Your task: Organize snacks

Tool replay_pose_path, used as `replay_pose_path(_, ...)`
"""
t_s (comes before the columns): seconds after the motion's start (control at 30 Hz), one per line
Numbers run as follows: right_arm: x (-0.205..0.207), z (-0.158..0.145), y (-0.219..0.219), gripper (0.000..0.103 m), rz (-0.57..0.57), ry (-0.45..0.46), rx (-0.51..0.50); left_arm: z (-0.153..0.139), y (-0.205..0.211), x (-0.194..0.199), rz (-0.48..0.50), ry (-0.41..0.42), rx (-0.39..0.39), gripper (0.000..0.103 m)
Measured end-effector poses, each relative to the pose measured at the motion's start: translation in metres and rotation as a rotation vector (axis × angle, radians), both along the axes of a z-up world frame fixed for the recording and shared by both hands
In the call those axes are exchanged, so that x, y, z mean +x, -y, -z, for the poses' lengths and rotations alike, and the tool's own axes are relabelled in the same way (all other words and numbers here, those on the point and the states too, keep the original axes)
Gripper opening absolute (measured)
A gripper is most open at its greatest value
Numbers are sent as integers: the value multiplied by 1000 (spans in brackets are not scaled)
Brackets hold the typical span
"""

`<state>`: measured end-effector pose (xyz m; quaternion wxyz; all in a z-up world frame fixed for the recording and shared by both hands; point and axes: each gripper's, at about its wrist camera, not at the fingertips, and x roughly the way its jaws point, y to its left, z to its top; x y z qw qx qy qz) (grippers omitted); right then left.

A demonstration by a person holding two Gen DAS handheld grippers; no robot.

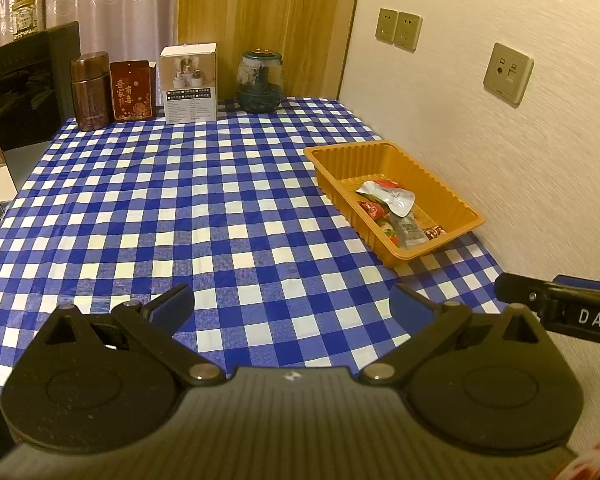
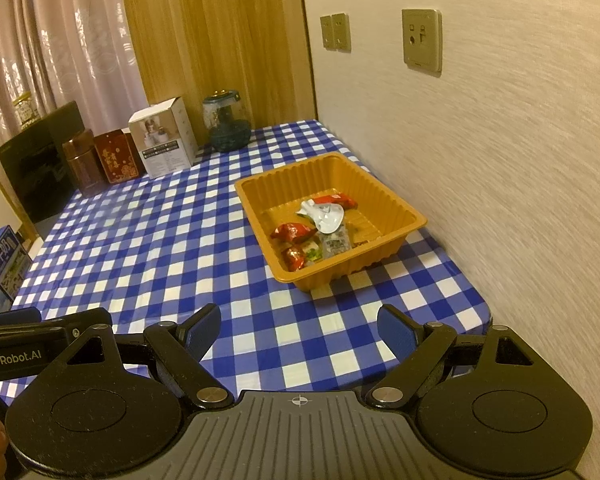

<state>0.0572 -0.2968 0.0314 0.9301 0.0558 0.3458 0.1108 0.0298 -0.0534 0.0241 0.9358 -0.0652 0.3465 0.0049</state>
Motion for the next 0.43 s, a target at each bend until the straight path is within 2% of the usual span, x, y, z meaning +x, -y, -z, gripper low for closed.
replay_pose_path(0.43, 0, 0, 0, 85, 0, 0, 1, 2, 1, -1, 9, 7, -6, 103)
